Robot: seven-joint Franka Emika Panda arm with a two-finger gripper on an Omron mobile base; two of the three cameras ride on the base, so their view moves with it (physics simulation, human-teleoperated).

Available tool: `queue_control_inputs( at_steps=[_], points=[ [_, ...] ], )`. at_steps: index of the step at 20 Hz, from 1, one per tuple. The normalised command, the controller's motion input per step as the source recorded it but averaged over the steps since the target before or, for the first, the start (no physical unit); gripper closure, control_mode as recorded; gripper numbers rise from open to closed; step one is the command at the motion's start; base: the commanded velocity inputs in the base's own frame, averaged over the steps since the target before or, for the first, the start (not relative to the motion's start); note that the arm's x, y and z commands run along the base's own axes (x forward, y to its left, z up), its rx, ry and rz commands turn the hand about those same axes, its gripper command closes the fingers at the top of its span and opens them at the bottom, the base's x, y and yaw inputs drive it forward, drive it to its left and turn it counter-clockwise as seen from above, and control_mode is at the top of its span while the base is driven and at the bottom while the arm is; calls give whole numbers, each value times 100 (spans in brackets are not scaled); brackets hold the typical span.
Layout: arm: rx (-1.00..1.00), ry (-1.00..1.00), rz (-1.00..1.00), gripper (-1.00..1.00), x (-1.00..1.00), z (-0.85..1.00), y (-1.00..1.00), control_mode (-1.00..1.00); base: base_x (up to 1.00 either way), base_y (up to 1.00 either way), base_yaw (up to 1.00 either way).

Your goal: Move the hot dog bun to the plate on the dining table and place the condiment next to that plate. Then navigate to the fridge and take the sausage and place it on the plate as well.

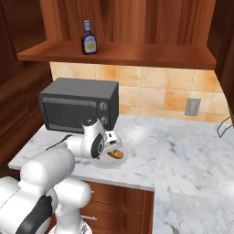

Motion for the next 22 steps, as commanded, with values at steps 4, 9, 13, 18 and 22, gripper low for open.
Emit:
queue_control_inputs(
  at_steps=[4, 9, 13, 18, 22],
  points=[
    [0, 0, 2, -100, 29, -18, -2, -100, 0, 0, 0],
    [0, -1, 1, -100, 28, 0, -4, -100, 0, 0, 0],
    [0, 0, 0, -100, 42, 0, -5, -100, 0, 0, 0],
    [0, 0, 3, -100, 58, -15, -11, -100, 0, 0, 0],
    [-5, 3, 3, -100, 11, -77, -3, -100, 0, 0, 0]
  ],
)
